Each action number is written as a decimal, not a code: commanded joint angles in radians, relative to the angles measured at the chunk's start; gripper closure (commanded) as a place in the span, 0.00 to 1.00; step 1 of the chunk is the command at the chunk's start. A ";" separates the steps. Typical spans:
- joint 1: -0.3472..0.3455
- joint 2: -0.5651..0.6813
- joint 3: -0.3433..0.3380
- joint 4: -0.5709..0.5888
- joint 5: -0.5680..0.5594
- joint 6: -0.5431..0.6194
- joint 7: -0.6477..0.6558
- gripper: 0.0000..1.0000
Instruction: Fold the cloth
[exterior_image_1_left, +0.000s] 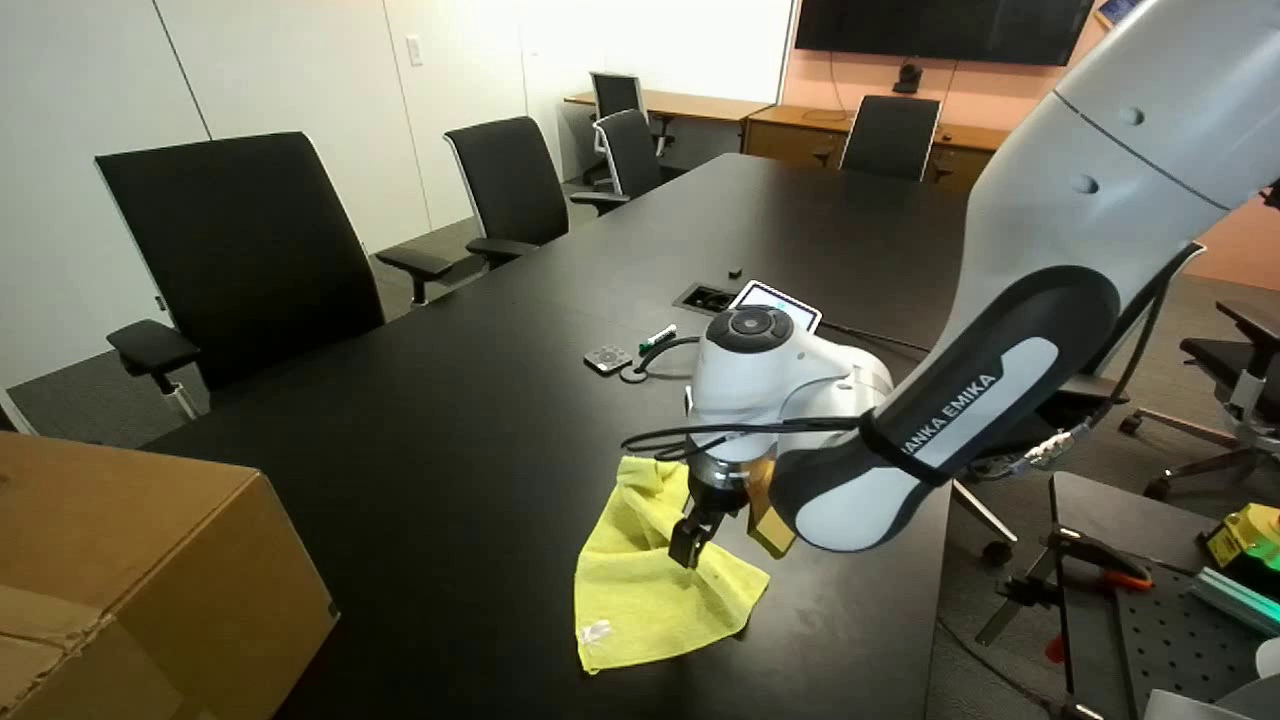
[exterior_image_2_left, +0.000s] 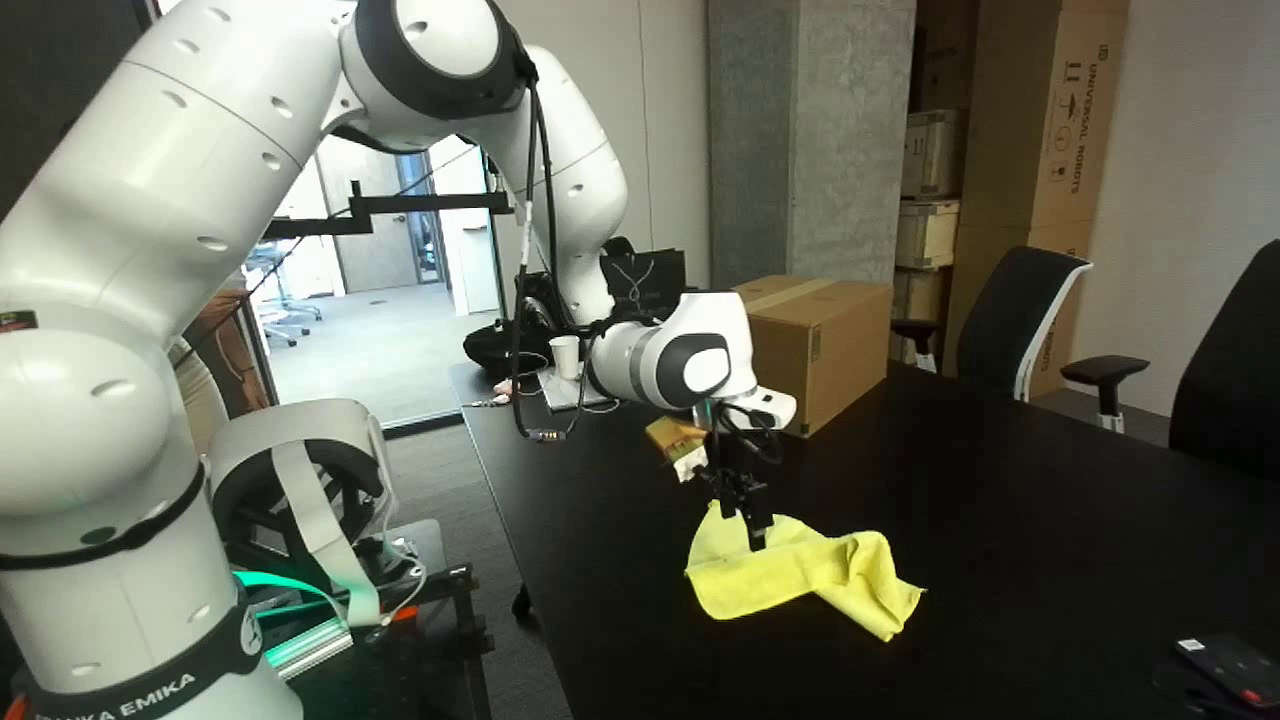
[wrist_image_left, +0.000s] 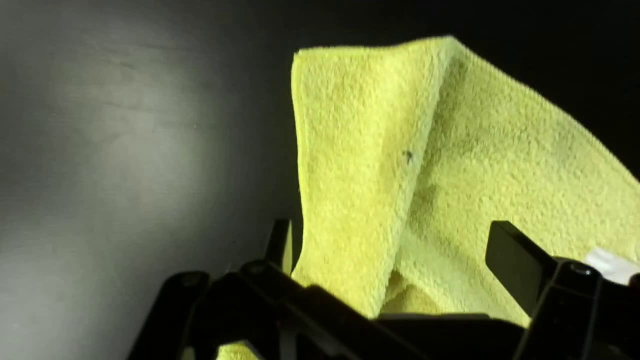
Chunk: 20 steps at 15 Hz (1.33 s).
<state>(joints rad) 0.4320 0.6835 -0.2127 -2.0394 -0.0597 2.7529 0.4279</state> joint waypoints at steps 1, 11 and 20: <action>0.009 -0.046 0.020 -0.108 -0.020 0.050 0.035 0.00; -0.123 -0.034 0.192 -0.229 -0.060 0.167 -0.325 0.00; -0.118 -0.012 0.119 -0.203 -0.309 0.156 -0.539 0.00</action>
<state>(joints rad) 0.3129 0.6745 -0.0721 -2.2471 -0.3015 2.8932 -0.0513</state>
